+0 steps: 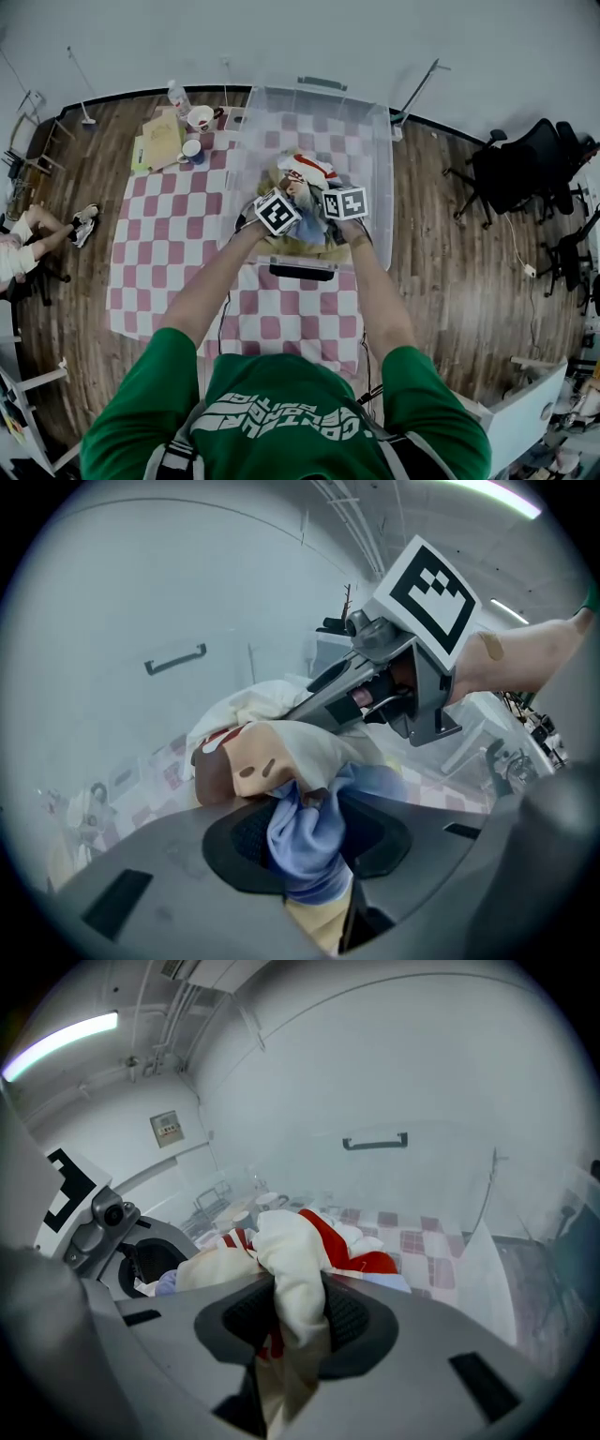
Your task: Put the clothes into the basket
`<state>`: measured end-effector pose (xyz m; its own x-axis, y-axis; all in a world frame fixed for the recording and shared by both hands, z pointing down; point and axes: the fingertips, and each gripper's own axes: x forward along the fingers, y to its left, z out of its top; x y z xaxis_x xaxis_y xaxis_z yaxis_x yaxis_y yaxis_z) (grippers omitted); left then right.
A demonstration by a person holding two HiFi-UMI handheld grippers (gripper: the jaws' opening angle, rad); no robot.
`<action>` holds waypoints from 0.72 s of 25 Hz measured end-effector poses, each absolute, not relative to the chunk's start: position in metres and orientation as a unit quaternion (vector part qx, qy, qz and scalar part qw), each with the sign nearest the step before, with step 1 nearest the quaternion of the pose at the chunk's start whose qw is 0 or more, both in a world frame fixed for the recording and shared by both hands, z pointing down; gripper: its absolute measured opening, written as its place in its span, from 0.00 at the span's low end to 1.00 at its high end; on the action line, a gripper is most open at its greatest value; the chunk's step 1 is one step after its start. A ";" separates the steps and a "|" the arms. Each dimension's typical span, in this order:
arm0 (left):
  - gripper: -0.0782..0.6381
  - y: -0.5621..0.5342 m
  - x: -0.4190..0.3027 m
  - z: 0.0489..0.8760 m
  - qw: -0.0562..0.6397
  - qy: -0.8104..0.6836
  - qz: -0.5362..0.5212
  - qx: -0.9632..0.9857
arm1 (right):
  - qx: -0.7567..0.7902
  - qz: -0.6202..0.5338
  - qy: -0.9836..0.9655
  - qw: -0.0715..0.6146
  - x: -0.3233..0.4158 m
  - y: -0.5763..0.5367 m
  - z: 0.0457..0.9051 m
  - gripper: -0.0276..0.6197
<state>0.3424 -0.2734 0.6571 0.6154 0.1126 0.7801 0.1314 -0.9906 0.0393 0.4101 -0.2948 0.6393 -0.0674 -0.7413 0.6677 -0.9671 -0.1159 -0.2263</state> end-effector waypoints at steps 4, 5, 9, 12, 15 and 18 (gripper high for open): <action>0.29 -0.279 0.342 0.673 0.019 -0.062 -0.450 -0.891 | 0.650 0.375 -0.636 0.177 0.408 -0.293 0.667 0.22; 0.29 -0.277 0.341 0.678 0.018 -0.065 -0.455 -0.888 | 0.647 0.385 -0.634 0.178 0.407 -0.292 0.674 0.22; 0.29 -0.261 0.332 0.709 -0.006 -0.089 -0.486 -0.869 | 0.634 0.424 -0.622 0.178 0.403 -0.283 0.701 0.22; 0.29 -0.254 0.329 0.718 -0.012 -0.099 -0.495 -0.863 | 0.630 0.429 -0.622 0.181 0.402 -0.281 0.707 0.22; 0.30 -0.256 0.326 0.718 -0.017 -0.099 -0.501 -0.860 | 0.632 0.424 -0.624 0.177 0.403 -0.282 0.704 0.22; 0.34 -0.261 0.325 0.717 -0.012 -0.094 -0.504 -0.859 | 0.635 0.422 -0.625 0.169 0.405 -0.282 0.697 0.25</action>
<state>0.3246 -0.2606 0.7167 0.4747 0.1744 0.8627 0.1499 -0.9819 0.1161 0.4049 -0.2819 0.6969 -0.1354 -0.6514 0.7465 -0.9360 -0.1630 -0.3120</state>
